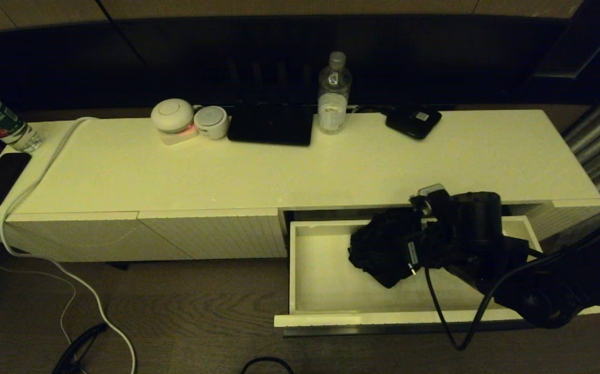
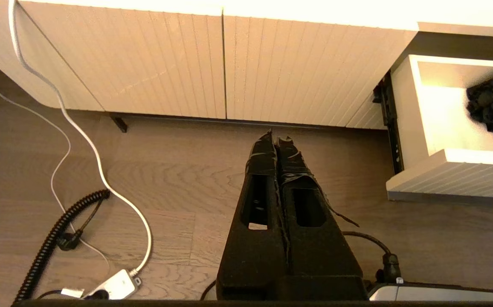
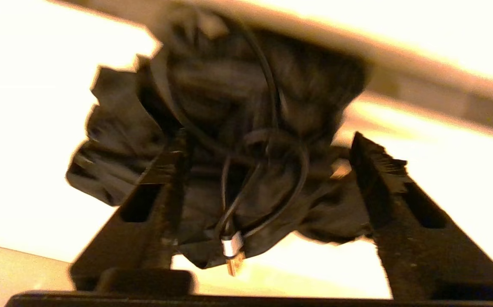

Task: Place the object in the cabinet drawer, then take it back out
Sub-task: Put the data cable in the drawer, then close the drawer

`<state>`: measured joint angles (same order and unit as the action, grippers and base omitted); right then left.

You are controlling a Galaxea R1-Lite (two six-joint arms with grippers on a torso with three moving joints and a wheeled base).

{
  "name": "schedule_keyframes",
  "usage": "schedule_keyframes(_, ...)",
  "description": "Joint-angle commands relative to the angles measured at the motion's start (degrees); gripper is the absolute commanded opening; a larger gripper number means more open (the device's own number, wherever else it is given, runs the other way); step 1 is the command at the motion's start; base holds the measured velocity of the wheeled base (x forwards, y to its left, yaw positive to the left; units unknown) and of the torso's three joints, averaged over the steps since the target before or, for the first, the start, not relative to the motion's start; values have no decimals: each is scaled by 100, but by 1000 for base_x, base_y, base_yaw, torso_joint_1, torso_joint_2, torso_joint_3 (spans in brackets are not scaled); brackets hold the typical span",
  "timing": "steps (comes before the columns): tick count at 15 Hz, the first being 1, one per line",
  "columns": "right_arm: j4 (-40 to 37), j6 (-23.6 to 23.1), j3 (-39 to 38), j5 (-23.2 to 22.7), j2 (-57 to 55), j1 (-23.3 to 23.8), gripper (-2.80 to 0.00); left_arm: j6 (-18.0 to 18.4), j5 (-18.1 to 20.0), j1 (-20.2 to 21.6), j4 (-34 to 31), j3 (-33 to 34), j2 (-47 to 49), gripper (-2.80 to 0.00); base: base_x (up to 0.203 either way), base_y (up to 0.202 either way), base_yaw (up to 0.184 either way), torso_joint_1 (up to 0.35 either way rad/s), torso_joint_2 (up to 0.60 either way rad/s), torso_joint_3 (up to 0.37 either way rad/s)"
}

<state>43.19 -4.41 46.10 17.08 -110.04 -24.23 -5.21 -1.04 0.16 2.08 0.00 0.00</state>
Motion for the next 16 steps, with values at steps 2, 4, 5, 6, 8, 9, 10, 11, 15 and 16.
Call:
schedule_keyframes(2,-42,-487,-433,-19,931,-144,0,-7,-2,2,2,0,-9,-280,0,0,0,0,0,0)
schedule_keyframes(4,-61,-714,-898,-16,1245,-318,0,-7,-2,2,2,0,-9,-280,0,0,0,0,0,0)
schedule_keyframes(5,-69,-775,-1045,-3,1329,-391,0,-7,-2,2,2,0,-9,-280,0,0,0,0,0,0)
schedule_keyframes(6,-89,-770,-1085,6,1357,-402,0,-7,-2,2,2,0,-9,-280,0,0,0,0,0,0)
schedule_keyframes(8,-197,-756,-1341,6,1555,-573,0,-7,-2,2,2,0,-9,-280,0,0,0,0,0,0)
schedule_keyframes(9,-260,-761,-1631,4,1666,-654,0,-7,-2,2,2,0,-9,-280,0,0,0,0,0,0)
schedule_keyframes(10,-287,-774,-1946,-4,1747,-708,-280,-7,-2,2,2,0,-9,-280,0,0,0,0,0,0)
schedule_keyframes(11,-299,-788,-2307,-16,1813,-771,-280,-7,-2,2,2,0,-9,-280,0,0,0,0,0,0)
schedule_keyframes(15,-377,-776,-3212,-46,1905,-1135,-280,-7,-2,2,2,0,-9,-280,0,0,0,0,0,0)
schedule_keyframes(16,-442,-771,-3257,-45,1880,-1146,-280,-7,-2,2,2,0,-9,-280,0,0,0,0,0,0)
